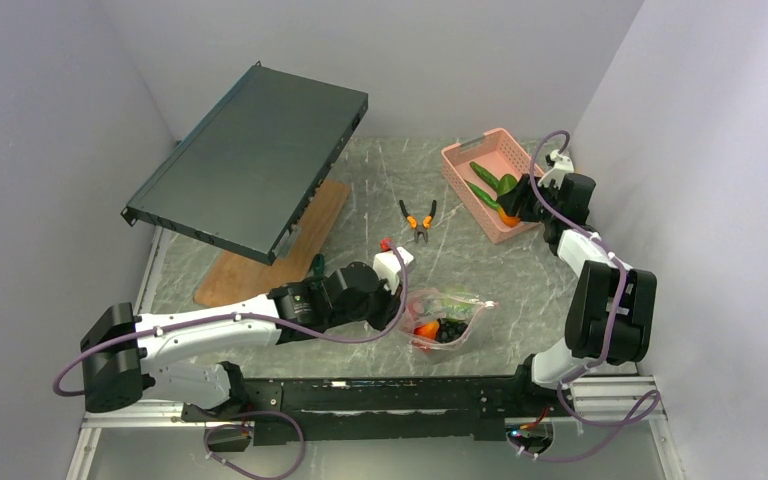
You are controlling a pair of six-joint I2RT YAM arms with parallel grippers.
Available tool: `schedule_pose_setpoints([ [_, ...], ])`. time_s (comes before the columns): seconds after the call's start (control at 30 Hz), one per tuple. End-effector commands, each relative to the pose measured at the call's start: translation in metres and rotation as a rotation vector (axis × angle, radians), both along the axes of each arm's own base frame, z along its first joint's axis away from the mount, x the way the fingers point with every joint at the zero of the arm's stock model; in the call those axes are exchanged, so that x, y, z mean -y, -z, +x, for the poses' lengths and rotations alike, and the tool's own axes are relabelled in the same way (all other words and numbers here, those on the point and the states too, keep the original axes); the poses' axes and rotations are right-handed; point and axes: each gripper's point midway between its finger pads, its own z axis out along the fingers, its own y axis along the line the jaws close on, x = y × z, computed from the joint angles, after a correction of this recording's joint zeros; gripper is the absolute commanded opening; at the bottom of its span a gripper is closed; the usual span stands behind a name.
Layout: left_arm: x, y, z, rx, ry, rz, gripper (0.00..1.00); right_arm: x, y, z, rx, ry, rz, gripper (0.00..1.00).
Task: Open the zip-top bag and remove the fake food
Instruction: Place the fake fruit in the bin.
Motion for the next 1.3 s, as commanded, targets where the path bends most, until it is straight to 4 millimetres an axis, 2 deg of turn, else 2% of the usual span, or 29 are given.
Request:
schedule_pose_setpoints([
  [0.0, 0.0024, -0.0114, 0.0023, 0.012, -0.018, -0.048, 0.0, -0.0002, -0.0213, 0.0132, 0.079, -0.036, -0.019, 0.19],
  [0.5, 0.0013, -0.009, 0.0016, 0.006, -0.022, -0.051, 0.0, -0.0041, -0.0196, 0.0115, 0.077, -0.067, -0.018, 0.36],
  [0.67, 0.0015, -0.0092, 0.0013, 0.004, -0.022, -0.054, 0.0, -0.0058, -0.0202, 0.0108, 0.08, -0.076, -0.017, 0.45],
  [0.8, 0.0015, -0.0096, 0.0012, 0.004, -0.022, -0.055, 0.0, -0.0058, -0.0197, 0.0106, 0.079, -0.078, -0.019, 0.47],
  [1.27, 0.0023, -0.0085, 0.0008, 0.001, -0.02, -0.057, 0.0, -0.0048, -0.0205, 0.01, 0.084, -0.078, -0.025, 0.7],
])
